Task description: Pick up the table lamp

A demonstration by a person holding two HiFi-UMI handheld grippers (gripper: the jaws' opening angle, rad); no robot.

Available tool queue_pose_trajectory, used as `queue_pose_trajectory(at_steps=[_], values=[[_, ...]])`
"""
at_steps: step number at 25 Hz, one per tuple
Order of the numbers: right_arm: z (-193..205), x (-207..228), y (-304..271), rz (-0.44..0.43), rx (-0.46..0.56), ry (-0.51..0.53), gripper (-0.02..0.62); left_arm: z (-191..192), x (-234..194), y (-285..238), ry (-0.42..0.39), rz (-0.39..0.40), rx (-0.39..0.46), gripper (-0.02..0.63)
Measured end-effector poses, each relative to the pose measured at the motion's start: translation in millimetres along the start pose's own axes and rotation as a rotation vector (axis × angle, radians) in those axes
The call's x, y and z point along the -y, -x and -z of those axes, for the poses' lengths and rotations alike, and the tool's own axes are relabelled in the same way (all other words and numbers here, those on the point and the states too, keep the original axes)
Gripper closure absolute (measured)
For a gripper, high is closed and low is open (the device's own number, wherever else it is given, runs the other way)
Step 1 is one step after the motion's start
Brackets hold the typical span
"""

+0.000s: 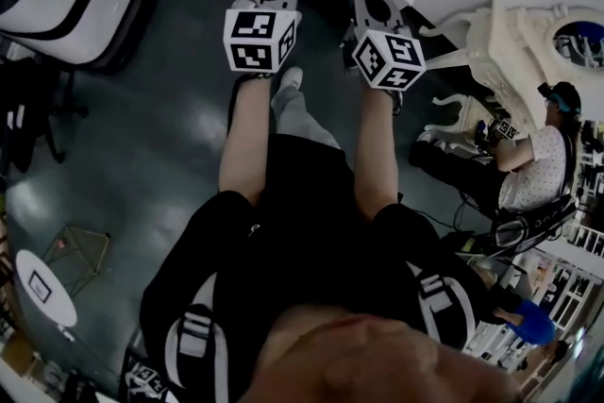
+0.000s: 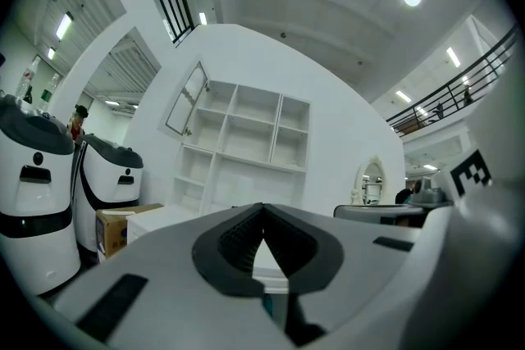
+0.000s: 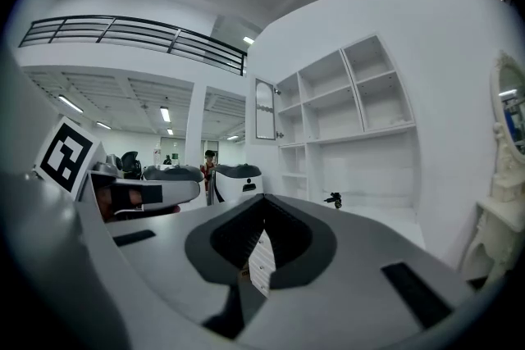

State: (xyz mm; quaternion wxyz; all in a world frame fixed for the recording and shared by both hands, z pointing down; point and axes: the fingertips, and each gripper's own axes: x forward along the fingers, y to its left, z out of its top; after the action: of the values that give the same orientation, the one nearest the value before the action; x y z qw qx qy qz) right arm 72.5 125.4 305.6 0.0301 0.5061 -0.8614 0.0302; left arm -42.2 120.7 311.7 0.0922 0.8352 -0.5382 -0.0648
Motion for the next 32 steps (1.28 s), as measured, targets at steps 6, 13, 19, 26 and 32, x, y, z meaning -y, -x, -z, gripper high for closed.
queue_pose_trajectory(at_steps=[6,13,19,26,32], values=[[13,-20,-27,-0.059,-0.021,-0.008,0.577,11,-32,3,0.014,-0.067,-0.03,0.597],[25,1,-46,-0.035,-0.031,-0.032,0.577,29,-41,-21,0.01,-0.055,-0.073,0.597],[42,32,-73,-0.011,-0.06,-0.07,0.577,54,-47,-59,0.01,-0.048,-0.132,0.597],[56,62,-114,-0.003,-0.096,-0.09,0.577,61,-62,-103,0.018,-0.047,-0.127,0.597],[59,96,-144,0.013,-0.118,-0.097,0.577,57,-69,-145,-0.009,-0.058,-0.086,0.597]])
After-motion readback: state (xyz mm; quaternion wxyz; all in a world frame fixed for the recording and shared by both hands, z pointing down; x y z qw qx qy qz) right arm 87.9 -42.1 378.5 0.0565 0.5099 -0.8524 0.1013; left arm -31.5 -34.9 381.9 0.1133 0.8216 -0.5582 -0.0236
